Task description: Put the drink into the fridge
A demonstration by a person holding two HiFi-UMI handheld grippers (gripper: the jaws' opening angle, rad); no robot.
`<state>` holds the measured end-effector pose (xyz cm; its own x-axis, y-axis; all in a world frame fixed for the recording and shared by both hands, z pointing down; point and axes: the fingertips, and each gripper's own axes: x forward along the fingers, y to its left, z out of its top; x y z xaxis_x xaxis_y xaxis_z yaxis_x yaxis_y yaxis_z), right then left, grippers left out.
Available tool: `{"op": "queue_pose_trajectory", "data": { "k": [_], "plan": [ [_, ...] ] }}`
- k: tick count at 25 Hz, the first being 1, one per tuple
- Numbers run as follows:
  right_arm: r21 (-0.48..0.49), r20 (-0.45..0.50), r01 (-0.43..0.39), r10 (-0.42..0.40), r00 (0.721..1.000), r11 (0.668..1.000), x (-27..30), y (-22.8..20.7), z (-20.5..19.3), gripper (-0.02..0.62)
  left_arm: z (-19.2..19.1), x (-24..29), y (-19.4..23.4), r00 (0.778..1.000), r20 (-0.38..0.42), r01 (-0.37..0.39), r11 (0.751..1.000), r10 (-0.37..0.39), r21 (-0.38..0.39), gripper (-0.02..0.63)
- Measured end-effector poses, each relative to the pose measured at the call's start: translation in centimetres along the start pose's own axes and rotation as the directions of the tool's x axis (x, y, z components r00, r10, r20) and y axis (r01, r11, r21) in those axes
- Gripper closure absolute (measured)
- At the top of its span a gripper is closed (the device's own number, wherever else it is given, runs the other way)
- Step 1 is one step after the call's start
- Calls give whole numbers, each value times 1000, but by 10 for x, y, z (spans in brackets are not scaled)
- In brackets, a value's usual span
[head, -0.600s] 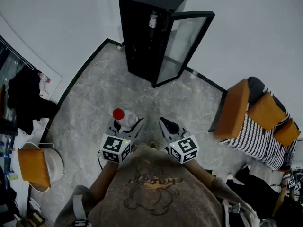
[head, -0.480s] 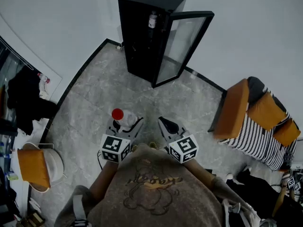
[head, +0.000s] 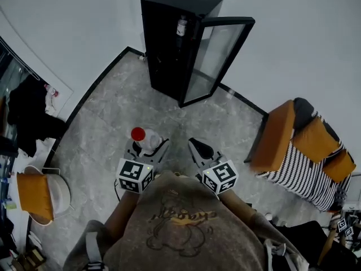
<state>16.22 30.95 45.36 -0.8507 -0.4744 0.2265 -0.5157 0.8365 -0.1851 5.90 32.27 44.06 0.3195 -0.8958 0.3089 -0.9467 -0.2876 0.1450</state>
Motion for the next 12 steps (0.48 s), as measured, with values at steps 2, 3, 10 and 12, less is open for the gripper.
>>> {"op": "queue_pose_trajectory", "data": {
  "k": [2,3,10,12],
  "plan": [
    [5,-12,-21,21,1000,1000,-2,-4,-3,572,0,2,-1,1000,9,-14,1000,14,-7,288],
    [6,-18,-32,32,999,999,-3,-4,-5,572,0,3,-2,1000,13,-22,1000,22,-11,288],
    [12,-60,-91,92,994,996,-1,-18,-10,572,8,20,-6,998,31,-45,999,46,-23,288],
    [16,-67,-99,100,993,995,4,-22,-11,572,11,25,-5,998,37,-42,999,43,-26,288]
  ]
}}
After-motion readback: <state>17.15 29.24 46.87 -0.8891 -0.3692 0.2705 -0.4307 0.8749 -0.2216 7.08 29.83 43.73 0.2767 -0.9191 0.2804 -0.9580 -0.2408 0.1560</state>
